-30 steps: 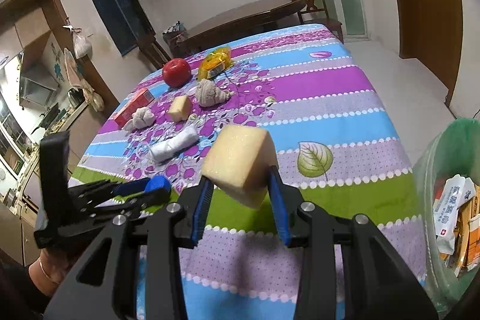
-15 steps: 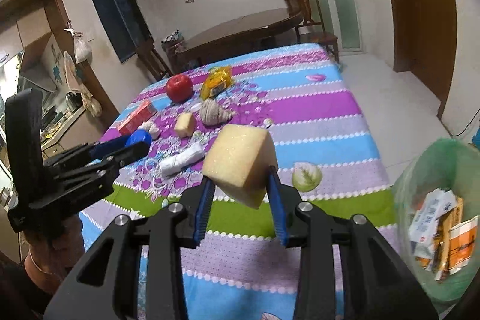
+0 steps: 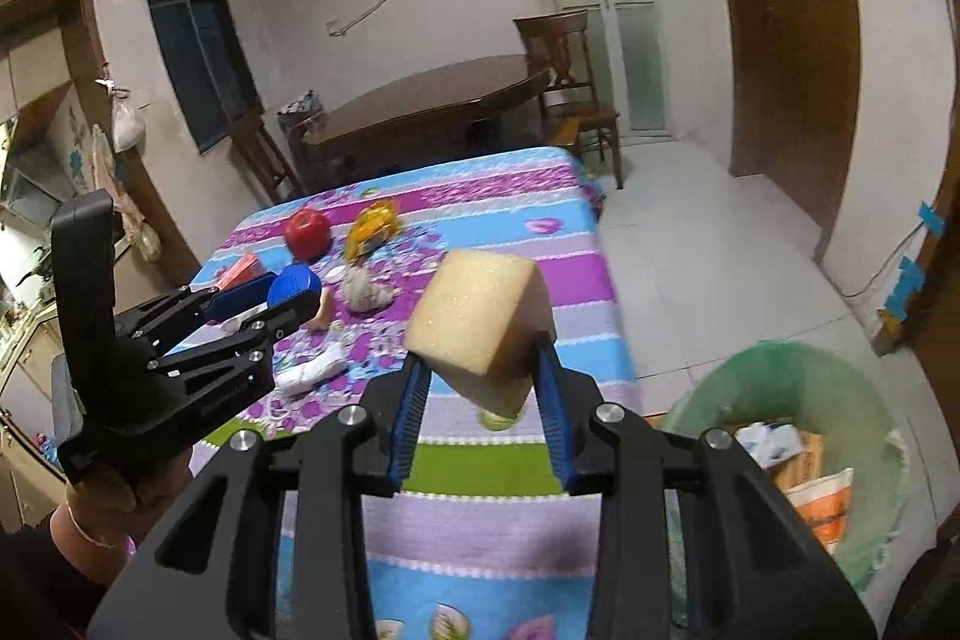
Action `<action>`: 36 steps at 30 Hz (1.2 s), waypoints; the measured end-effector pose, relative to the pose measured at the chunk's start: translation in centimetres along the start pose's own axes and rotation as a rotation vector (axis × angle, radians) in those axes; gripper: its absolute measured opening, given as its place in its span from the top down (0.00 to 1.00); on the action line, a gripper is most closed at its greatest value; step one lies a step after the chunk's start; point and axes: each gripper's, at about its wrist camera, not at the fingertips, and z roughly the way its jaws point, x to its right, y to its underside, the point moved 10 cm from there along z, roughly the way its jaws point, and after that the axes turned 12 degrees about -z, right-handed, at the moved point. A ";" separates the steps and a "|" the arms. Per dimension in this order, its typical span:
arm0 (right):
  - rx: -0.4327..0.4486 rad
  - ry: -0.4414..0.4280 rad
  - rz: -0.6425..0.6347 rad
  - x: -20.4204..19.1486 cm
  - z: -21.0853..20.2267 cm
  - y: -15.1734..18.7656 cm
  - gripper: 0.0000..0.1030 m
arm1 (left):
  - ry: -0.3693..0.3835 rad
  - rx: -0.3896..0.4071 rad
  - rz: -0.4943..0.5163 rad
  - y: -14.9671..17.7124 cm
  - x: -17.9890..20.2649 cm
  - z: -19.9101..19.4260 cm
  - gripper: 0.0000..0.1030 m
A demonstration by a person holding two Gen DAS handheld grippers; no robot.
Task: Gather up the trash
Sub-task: 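Carry the sponge block and bottle cap over the green wastebasket, then open both tools to drop the sponge and cap into the wastebasket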
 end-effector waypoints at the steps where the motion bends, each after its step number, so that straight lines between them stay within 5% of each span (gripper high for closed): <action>1: 0.000 0.012 0.004 0.7 -0.5 0.0 0.68 | 0.004 0.003 0.011 -0.1 0.7 0.0 0.61; 11: -0.012 0.105 0.064 7.1 -3.6 1.8 0.68 | 0.058 0.014 0.107 -1.5 8.4 1.4 0.61; 19: -0.065 0.186 0.168 14.3 -5.6 4.4 0.68 | 0.189 -0.016 0.198 -1.7 17.9 3.9 0.61; 32: -0.183 0.232 0.284 20.2 -4.8 9.7 0.68 | 0.434 -0.240 0.307 2.9 29.4 9.8 0.61; 34: -0.202 0.225 0.289 20.5 -4.1 10.3 0.66 | 0.462 -0.315 0.340 4.5 30.5 10.7 0.54; 35: -0.225 0.216 0.292 20.7 -3.5 10.8 0.64 | 0.430 -0.317 0.348 4.7 30.4 11.2 0.37; 36: -0.232 0.234 0.301 21.1 -3.3 11.1 0.55 | 0.396 -0.299 0.349 4.8 30.3 11.6 0.31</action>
